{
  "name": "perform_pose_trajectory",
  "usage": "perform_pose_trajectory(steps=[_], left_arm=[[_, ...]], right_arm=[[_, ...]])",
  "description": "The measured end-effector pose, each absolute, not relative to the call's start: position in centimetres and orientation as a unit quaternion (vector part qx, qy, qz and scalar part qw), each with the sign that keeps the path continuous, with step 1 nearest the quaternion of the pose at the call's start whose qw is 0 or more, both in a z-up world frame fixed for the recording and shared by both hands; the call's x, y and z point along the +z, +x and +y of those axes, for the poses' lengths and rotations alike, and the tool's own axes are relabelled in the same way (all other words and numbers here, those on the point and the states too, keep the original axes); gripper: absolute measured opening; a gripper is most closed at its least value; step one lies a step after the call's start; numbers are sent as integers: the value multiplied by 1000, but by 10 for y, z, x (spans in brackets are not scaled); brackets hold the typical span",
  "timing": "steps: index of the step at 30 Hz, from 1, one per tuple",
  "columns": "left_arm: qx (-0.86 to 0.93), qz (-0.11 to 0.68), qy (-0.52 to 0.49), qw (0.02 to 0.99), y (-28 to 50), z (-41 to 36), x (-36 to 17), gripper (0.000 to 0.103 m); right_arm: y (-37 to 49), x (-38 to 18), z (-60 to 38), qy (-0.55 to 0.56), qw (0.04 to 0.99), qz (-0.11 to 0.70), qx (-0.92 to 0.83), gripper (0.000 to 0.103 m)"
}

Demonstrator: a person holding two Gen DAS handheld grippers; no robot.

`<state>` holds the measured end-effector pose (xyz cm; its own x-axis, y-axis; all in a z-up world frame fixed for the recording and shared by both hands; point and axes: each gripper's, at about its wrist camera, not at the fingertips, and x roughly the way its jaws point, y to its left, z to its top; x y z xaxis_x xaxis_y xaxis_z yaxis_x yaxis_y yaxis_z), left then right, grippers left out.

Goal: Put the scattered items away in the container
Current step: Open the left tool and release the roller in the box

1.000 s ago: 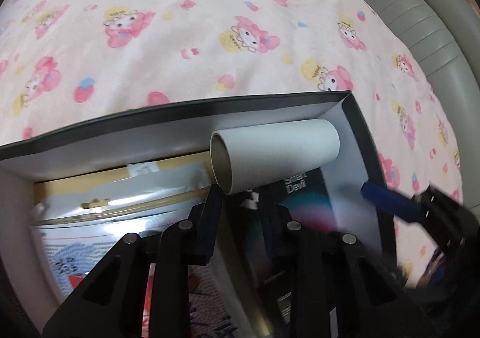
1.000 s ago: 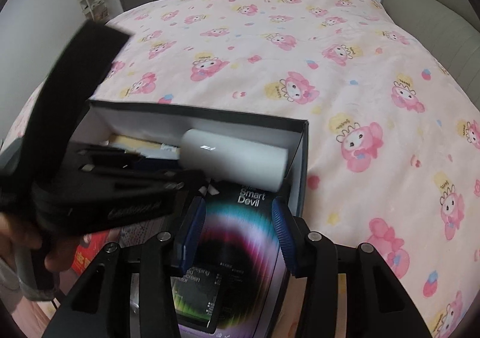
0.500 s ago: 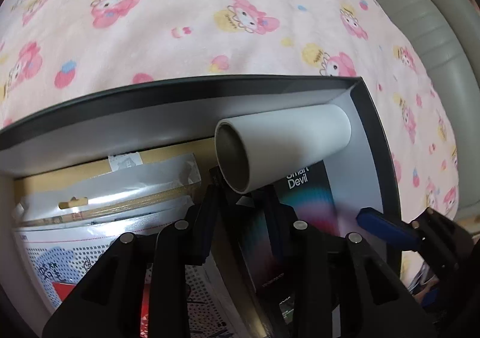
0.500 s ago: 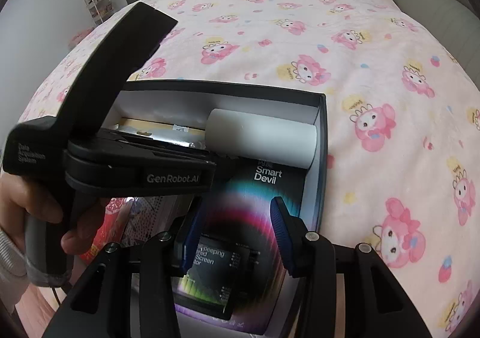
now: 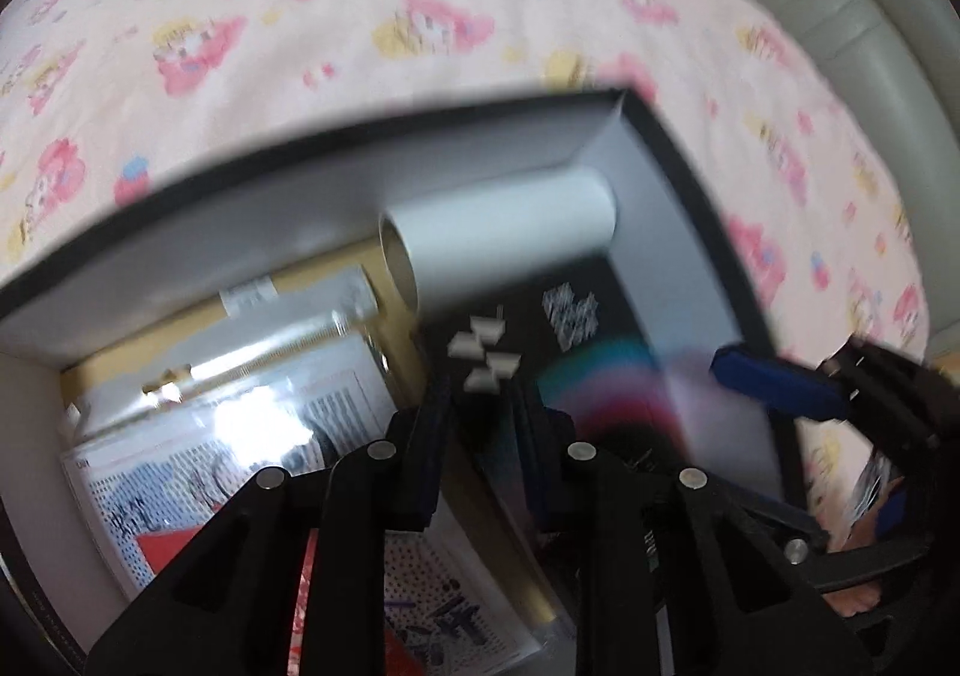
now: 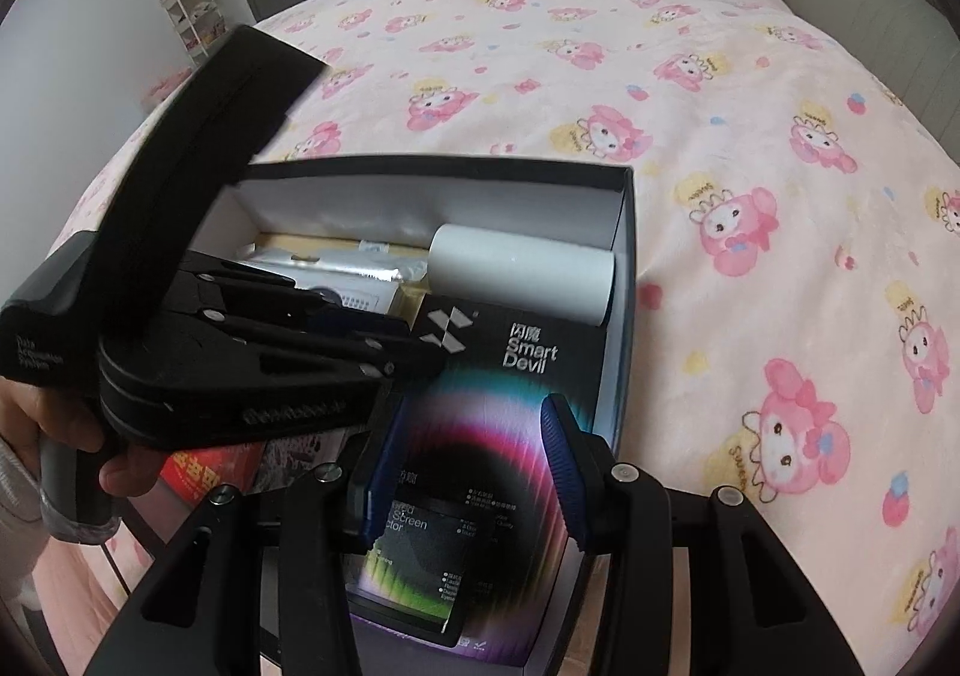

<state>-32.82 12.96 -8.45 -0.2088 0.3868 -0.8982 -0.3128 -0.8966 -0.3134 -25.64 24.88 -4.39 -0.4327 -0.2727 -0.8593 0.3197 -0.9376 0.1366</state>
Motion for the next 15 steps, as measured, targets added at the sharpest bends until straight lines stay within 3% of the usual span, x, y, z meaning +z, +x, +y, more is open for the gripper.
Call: perform_pose_trajectory(steps=[9,15], left_arm=[[801,-119,-558,179,-364,112,-86,20],[792,-128,-565,195,-370,117,-88,23]], right_arm=[[-281,-45,253,489,149,-11,-860,41],[-282,-50,248,494,144,-9,-857,41]])
